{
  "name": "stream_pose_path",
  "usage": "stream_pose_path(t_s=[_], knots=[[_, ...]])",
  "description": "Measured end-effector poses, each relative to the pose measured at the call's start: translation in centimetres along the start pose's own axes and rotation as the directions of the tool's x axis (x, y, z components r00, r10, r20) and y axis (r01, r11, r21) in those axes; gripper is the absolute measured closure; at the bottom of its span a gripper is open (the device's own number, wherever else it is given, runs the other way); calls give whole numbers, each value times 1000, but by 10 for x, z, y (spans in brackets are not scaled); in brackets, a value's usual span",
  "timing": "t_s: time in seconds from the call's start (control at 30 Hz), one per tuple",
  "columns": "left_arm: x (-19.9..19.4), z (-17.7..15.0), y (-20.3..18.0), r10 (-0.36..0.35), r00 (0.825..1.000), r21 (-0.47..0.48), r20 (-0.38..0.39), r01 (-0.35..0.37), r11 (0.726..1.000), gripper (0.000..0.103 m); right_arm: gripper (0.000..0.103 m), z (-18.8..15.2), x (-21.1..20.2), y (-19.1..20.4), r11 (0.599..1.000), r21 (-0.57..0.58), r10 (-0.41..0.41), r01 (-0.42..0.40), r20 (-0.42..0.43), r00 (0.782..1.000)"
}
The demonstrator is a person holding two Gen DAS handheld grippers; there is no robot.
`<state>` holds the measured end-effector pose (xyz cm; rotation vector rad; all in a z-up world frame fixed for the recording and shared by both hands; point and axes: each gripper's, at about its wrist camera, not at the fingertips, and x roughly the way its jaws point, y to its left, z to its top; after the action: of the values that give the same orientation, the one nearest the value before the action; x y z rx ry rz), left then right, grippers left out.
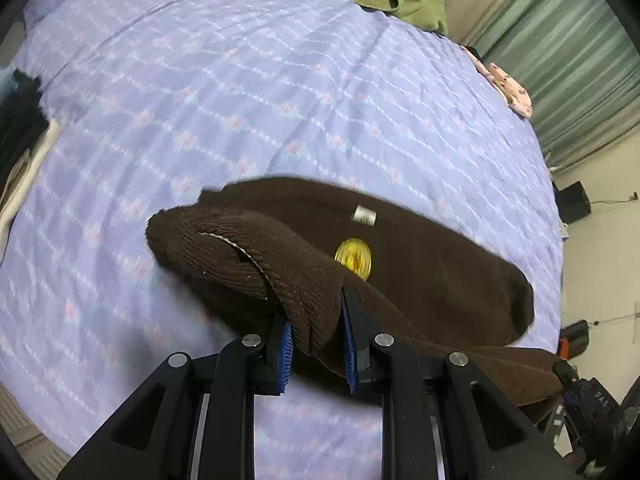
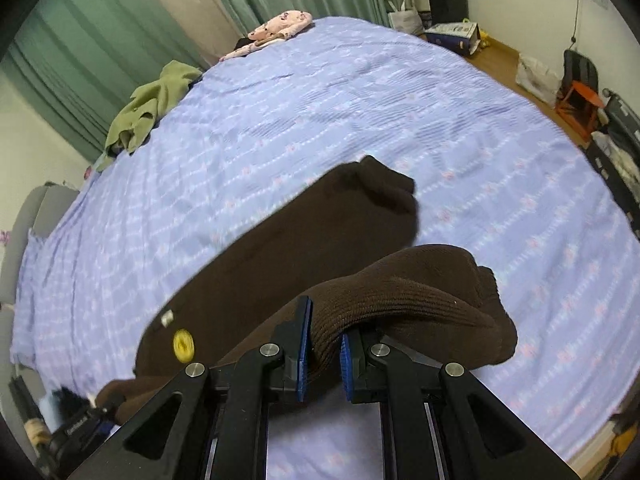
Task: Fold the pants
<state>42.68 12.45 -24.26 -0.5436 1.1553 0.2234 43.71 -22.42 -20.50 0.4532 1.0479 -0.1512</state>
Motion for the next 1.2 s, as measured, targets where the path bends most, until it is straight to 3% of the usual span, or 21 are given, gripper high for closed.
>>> stream_pose_path(t_s=[0.17,0.4,0.47,0.5,0.53,0.6,0.63,0.67,0.73,0.87,0.93,1.0,1.03,1.1,1.2], knots=[[40,36,-20,32,999,11,9,-32,999,81,89,34,46,10,1000,3,16,-16,3,1000],[82,56,-28,68,998,60,-20,-66,996,75,89,65,105,27,997,-71,0,-2,-29,1000],[85,59,-28,69,997,65,-29,-67,996,69,89,68,118,29,997,-80,-9,6,-46,999],[86,61,-28,72,997,66,-36,-70,995,56,89,69,123,30,996,-85,-16,11,-53,998],[83,62,-28,65,997,65,-33,-63,996,37,86,70,126,31,995,-94,-19,14,-59,998],[72,64,-27,65,998,49,-5,-65,997,12,82,72,127,35,991,-128,-31,22,-62,998],[63,64,-27,75,997,44,19,-76,996,6,73,72,125,37,990,-140,-32,24,-55,998],[58,65,-28,76,997,46,32,-77,996,6,60,73,121,38,989,-145,-20,13,-46,999],[45,66,-30,49,998,62,40,-51,997,6,49,73,107,42,989,-149,4,-6,-16,1000],[20,66,-43,13,998,176,56,-22,984,6,44,71,63,49,980,-188,74,-67,31,997],[7,64,-58,-1,997,324,72,-23,946,6,37,65,36,49,971,-229,94,-73,82,992],[-2,60,-82,-54,996,528,69,10,849,5,31,58,14,42,965,-261,73,-34,142,987],[-2,59,-91,-75,996,584,55,29,811,5,30,55,5,35,961,-277,62,-12,173,983],[3,52,-117,-125,992,741,1,83,666,5,30,50,-3,23,952,-300,10,57,217,976],[23,43,-143,-167,981,826,-98,174,536,6,30,48,6,-2,946,-305,-52,114,205,977]])
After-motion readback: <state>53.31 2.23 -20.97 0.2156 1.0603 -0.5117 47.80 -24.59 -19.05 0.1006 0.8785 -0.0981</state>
